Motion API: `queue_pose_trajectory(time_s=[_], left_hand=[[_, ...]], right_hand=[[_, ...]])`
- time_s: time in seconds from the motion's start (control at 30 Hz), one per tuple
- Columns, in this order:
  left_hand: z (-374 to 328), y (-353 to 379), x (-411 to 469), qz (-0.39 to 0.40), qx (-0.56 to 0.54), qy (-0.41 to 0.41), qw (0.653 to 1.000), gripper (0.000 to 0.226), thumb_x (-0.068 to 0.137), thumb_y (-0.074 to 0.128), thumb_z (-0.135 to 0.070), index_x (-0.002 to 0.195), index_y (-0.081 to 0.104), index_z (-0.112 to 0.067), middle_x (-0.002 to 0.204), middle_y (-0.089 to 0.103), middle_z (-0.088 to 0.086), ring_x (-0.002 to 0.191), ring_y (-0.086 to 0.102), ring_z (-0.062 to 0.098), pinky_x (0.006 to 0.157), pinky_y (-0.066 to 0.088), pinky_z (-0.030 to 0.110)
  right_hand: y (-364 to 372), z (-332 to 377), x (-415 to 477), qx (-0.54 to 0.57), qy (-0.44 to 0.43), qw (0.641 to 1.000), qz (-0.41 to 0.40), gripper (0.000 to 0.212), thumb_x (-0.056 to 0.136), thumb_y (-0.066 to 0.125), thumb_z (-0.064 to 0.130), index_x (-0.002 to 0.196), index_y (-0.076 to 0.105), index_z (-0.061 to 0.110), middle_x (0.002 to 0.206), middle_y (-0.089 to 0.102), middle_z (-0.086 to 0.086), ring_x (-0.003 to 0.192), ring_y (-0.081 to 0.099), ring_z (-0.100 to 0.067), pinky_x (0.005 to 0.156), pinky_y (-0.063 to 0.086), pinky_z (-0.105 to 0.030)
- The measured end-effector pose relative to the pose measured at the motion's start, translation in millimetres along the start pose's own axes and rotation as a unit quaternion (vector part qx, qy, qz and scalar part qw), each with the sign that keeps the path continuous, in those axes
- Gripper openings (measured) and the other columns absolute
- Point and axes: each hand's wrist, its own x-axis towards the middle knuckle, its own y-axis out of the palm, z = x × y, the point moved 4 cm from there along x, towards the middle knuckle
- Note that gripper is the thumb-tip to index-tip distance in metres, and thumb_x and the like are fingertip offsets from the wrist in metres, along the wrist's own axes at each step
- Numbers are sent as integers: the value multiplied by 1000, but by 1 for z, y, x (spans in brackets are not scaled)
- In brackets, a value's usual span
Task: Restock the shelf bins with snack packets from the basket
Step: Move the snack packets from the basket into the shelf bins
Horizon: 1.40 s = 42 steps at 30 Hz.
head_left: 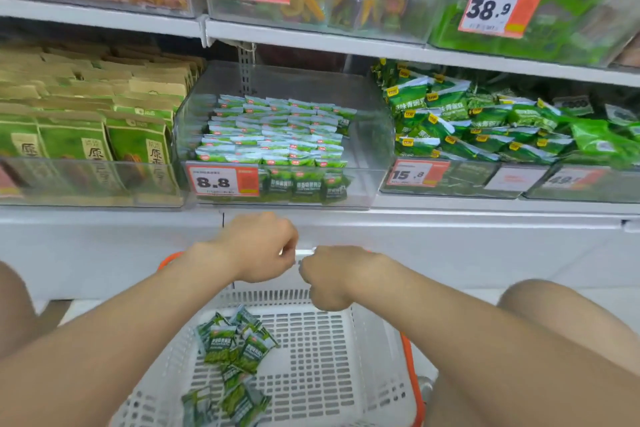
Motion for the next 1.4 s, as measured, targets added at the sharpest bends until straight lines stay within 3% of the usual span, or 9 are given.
queue_pose_trajectory(time_s=[0.13, 0.43, 0.57, 0.67, 0.87, 0.93, 1.0, 1.23, 1.4], left_hand=[[6, 84, -1, 156, -9, -42, 987, 26, 98, 46, -29, 96, 71, -20, 99, 70, 5, 94, 68, 30, 77, 57, 40], [51, 242, -27, 360, 0, -101, 927, 14, 102, 47, -5, 95, 58, -10, 90, 58, 7, 70, 52, 24, 68, 47, 41], [47, 275, -23, 420, 6, -85, 903, 72, 102, 46, 3, 164, 23, -26, 169, 22, 9, 120, 62, 32, 84, 58, 44], [38, 280, -11, 421, -3, -63, 905, 86, 102, 45, 7, 168, 4, -29, 172, 20, 5, 123, 61, 33, 72, 55, 38], [42, 294, -9, 386, 29, -62, 920, 41, 102, 54, 0, 140, 50, -14, 126, 64, 8, 101, 66, 27, 83, 57, 42], [48, 300, -8, 378, -9, -88, 922, 9, 101, 63, -12, 110, 62, -15, 103, 66, 5, 86, 64, 23, 71, 51, 38], [54, 298, -3, 363, -84, -119, 920, 34, 99, 69, -22, 75, 45, -18, 74, 45, 4, 63, 42, 21, 64, 36, 33], [44, 228, 21, 250, -353, -136, 891, 23, 99, 69, -28, 99, 53, -12, 92, 54, 3, 78, 59, 21, 79, 56, 42], [20, 149, 25, 188, -546, -136, 805, 28, 99, 72, -14, 124, 60, -11, 127, 60, 19, 90, 76, 30, 88, 64, 42]], right_hand=[[38, 12, 27, -15, -28, 999, -4, 27, 99, 49, 14, 123, 61, 11, 114, 61, -10, 90, 60, -29, 74, 52, -37], [122, 38, 60, -150, -90, 975, 140, 19, 99, 54, 6, 111, 65, 15, 90, 51, -1, 61, 46, -18, 49, 36, -31], [109, 41, 77, -111, -94, 983, 115, 17, 98, 55, 8, 111, 62, 16, 93, 51, -1, 66, 51, -18, 50, 38, -31], [93, 37, 91, -95, -79, 989, 84, 12, 99, 55, 9, 90, 54, 15, 86, 48, 1, 65, 49, -16, 58, 44, -32], [84, 35, 106, -92, -87, 989, 77, 31, 99, 56, 8, 74, 42, 19, 84, 45, 0, 63, 45, -16, 58, 43, -32], [83, 34, 109, -93, -92, 988, 84, 29, 99, 56, 8, 76, 44, 19, 86, 46, 0, 64, 47, -16, 55, 41, -31], [79, 31, 108, -92, -89, 988, 88, 21, 99, 56, 7, 82, 50, 18, 89, 48, 0, 64, 47, -16, 54, 41, -32], [46, 0, 92, -59, -68, 993, 77, 28, 98, 52, 0, 78, 41, 17, 85, 48, -1, 63, 45, -14, 55, 41, -27], [24, -31, 75, 47, -22, 998, 32, 33, 102, 60, 36, 118, 61, 7, 108, 62, -8, 86, 58, -23, 66, 48, -34]])
